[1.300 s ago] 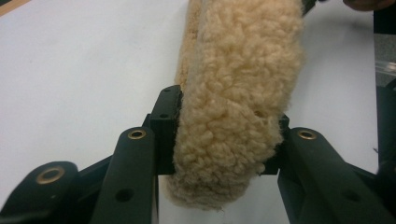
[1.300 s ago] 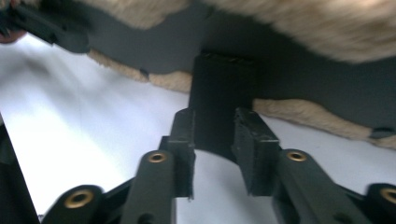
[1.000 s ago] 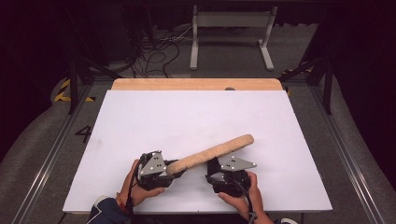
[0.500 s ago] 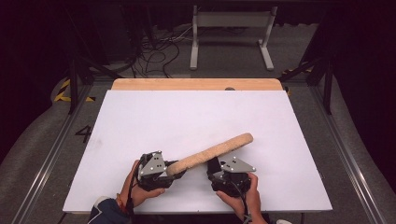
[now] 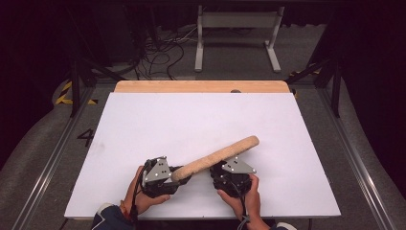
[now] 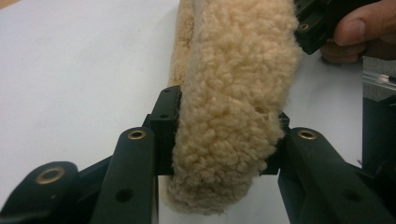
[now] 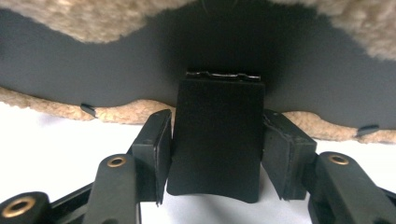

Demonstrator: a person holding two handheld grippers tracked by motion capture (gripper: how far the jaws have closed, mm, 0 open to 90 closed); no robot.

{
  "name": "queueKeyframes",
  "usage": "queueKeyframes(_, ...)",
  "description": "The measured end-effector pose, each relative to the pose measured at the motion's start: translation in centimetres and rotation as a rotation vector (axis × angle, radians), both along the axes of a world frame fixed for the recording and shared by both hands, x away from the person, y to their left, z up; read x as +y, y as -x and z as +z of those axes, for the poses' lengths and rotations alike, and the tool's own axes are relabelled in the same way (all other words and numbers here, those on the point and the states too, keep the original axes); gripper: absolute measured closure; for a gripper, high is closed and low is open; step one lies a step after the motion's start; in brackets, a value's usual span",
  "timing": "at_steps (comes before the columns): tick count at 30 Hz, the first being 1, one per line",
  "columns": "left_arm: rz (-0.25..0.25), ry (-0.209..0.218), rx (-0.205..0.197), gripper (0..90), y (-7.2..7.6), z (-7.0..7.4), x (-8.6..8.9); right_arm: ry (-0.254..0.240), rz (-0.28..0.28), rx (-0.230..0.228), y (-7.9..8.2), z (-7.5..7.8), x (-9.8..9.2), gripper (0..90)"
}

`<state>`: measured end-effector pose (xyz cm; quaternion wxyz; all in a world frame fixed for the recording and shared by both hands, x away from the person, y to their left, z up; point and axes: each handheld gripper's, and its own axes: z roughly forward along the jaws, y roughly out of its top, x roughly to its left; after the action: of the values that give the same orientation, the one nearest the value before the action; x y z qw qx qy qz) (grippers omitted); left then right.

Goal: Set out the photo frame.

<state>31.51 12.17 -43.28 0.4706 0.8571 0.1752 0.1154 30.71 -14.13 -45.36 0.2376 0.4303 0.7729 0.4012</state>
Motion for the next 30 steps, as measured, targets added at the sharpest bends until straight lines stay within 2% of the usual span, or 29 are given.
queueKeyframes(3, -0.004, 0.001, -0.006, 61.5, 0.1, 0.0, -0.1, 0.017, 0.022, -0.003, -0.2, 0.2, -0.1, 48.2)
queueKeyframes(11, -0.014, 0.007, -0.017, 63.8, 0.4, 0.2, -0.5, 0.003, 0.076, -0.01, -0.7, 0.3, -0.9, 48.6)
queueKeyframes(16, -0.03, 0.018, -0.048, 64.9, 0.8, 0.6, -1.1, 0.007, 0.118, -0.009, -1.4, 0.6, -1.6, 48.7)
queueKeyframes(22, -0.036, 0.028, -0.062, 65.4, 1.2, 0.8, -1.4, 0.013, 0.187, -0.008, -2.3, 0.9, -2.2, 48.7)
queueKeyframes(30, -0.048, 0.035, -0.067, 65.3, 1.8, 1.0, -1.8, 0.04, 0.275, -0.042, -3.8, 1.6, -2.1, 48.7)
